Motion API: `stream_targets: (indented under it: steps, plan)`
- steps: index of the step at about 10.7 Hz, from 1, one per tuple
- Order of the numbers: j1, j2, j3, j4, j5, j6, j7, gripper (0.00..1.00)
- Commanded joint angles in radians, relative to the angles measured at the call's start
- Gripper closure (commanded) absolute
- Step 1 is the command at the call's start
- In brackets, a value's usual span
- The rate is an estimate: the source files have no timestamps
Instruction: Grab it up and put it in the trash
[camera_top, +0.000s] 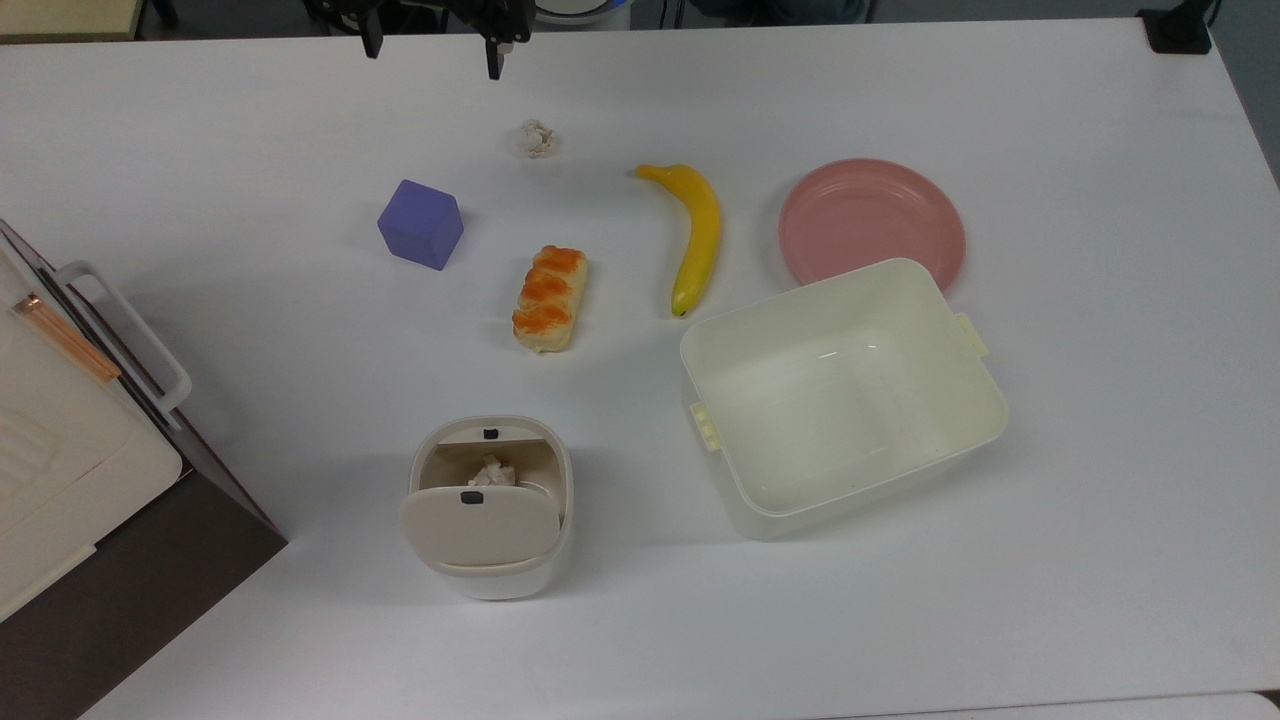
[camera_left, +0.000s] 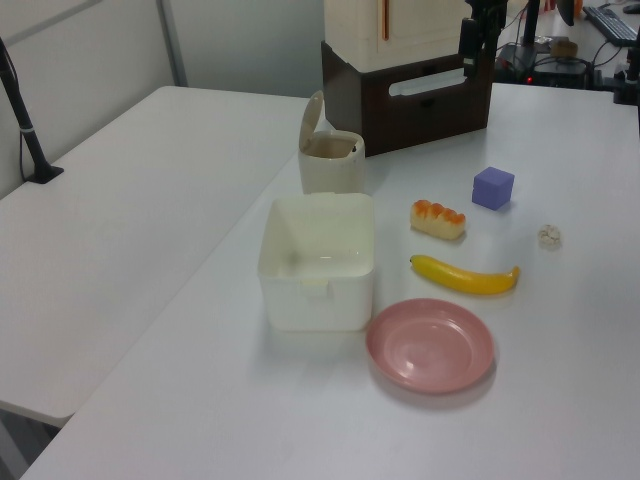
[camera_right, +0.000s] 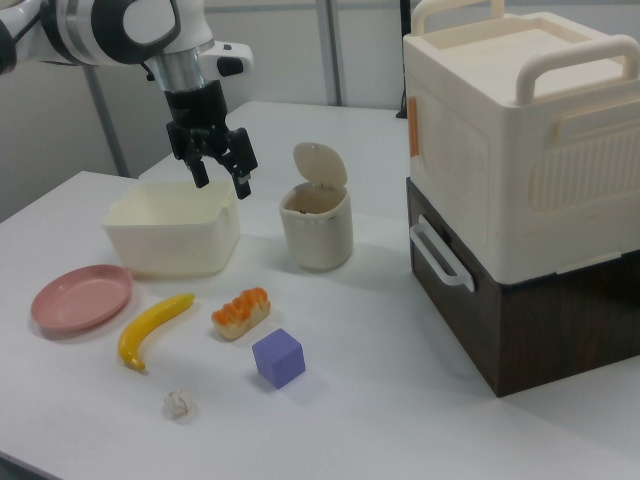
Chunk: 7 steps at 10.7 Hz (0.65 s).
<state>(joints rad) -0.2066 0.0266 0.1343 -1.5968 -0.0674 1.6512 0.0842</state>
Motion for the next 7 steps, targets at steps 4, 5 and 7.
stream_targets:
  steps: [4, 5, 7]
  plan:
    - [0.019, -0.011, -0.002, -0.005, -0.021, -0.025, -0.023, 0.00]
    - [0.024, -0.011, -0.002, 0.003, -0.016, -0.030, -0.017, 0.00]
    - [0.024, -0.017, -0.002, 0.009, -0.006, -0.097, -0.026, 0.00]
